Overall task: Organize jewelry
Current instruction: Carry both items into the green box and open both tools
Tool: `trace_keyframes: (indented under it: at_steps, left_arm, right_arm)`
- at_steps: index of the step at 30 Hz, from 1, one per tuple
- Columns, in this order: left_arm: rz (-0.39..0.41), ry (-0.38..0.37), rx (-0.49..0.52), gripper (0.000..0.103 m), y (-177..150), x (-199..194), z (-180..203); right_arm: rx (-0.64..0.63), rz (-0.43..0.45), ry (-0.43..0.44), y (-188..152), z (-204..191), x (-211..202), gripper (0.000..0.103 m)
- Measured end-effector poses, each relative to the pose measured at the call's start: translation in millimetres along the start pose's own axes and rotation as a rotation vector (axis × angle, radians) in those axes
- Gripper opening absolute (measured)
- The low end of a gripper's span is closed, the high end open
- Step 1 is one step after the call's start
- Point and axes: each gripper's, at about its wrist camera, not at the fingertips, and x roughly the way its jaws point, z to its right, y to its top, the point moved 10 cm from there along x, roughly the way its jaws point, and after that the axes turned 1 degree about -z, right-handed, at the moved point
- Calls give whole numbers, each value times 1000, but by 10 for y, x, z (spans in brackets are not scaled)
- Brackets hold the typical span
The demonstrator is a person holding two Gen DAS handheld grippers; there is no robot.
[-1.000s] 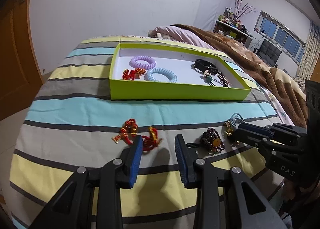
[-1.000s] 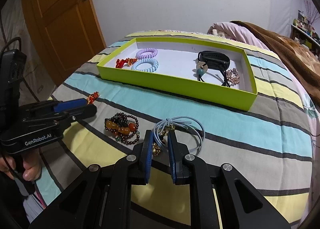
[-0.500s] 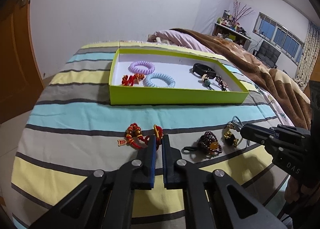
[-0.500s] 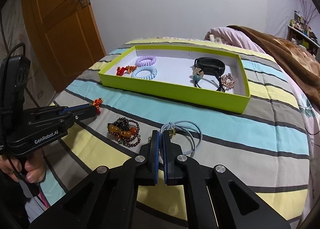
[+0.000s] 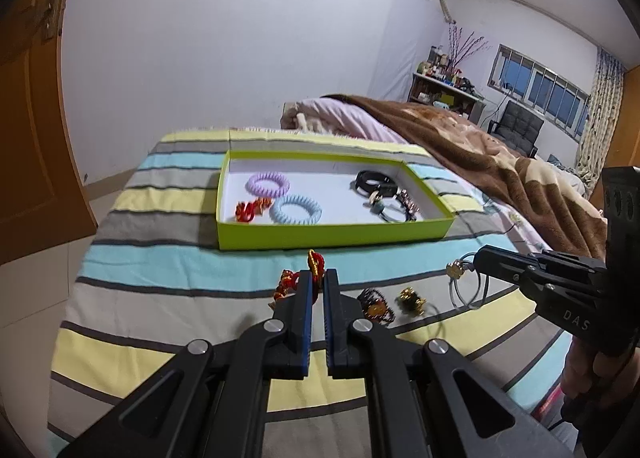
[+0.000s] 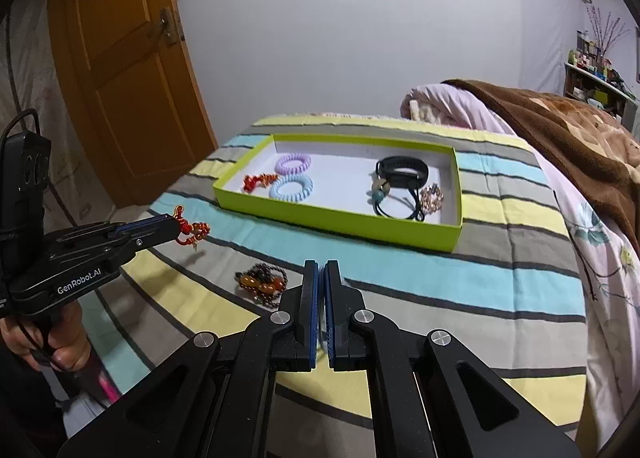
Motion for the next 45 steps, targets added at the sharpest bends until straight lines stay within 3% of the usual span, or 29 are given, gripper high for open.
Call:
trace_keyframes:
  at_steps: [13,25,32,45]
  left_arm:
    - [71,17,-7,5,251,-119,82]
    - [83,53,9,5,493,38,10]
    - [91,53,15,5,697,277,-26]
    - [38,56,27,5,817,970,-119]
  right_arm:
    - [-37,14,22,338,45,-212,3]
    - [-33,52,49,654,144,-71,3]
    - [-15,51,33,760,314,173,3]
    - [27,-7,-20,780,693,748,3]
